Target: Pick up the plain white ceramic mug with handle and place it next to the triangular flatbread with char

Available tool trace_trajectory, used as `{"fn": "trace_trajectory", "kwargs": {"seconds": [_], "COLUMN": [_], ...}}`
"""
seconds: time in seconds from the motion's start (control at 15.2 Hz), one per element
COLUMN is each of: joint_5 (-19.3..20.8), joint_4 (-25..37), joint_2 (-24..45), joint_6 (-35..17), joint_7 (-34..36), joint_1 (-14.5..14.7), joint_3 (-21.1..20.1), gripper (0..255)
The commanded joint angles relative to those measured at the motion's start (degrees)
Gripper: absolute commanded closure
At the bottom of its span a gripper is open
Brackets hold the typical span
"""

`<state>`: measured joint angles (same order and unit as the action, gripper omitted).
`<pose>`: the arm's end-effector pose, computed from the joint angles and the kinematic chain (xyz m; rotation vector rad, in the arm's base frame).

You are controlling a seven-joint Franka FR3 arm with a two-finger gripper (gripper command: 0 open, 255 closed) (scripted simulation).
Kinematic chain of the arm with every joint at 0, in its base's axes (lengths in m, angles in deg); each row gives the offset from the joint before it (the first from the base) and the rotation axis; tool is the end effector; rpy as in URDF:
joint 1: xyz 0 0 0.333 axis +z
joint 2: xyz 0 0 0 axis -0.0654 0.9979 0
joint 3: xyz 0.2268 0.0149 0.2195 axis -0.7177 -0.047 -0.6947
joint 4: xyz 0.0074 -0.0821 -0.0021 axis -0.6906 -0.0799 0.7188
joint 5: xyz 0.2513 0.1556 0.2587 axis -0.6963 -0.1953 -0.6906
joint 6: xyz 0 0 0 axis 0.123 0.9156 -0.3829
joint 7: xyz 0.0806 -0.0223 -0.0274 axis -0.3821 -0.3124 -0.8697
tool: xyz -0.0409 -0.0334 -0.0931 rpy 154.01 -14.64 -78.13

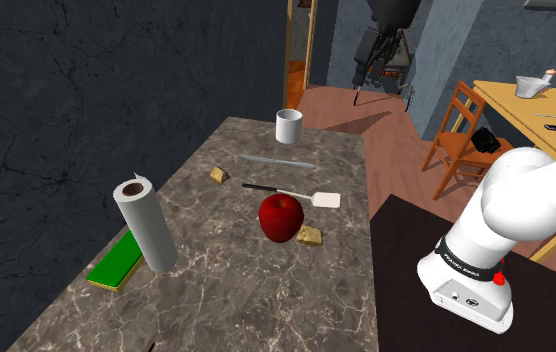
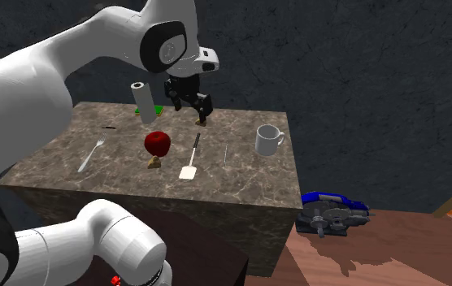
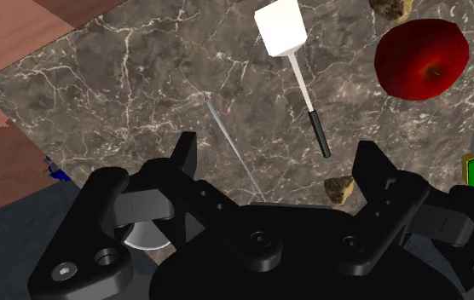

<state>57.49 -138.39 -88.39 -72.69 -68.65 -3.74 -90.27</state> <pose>0.3278 0.0294 0.6268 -3.0398 -0.0102 -0.1871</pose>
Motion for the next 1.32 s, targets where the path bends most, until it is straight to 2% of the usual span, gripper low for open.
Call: {"fn": "trace_trajectory", "kwargs": {"seconds": [0.0, 0.59, 1.25], "joint_5": [0.0, 2.28, 4.81], "joint_4": [0.0, 4.9, 17.0], "joint_2": [0.0, 17.89, 39.41], "joint_6": [0.0, -10.42, -17.13], "joint_7": [0.0, -1.74, -2.55], "joint_1": [0.0, -1.55, -2.95], "joint_3": [0.0, 0.63, 1.48], "gripper": [0, 0, 0]}}
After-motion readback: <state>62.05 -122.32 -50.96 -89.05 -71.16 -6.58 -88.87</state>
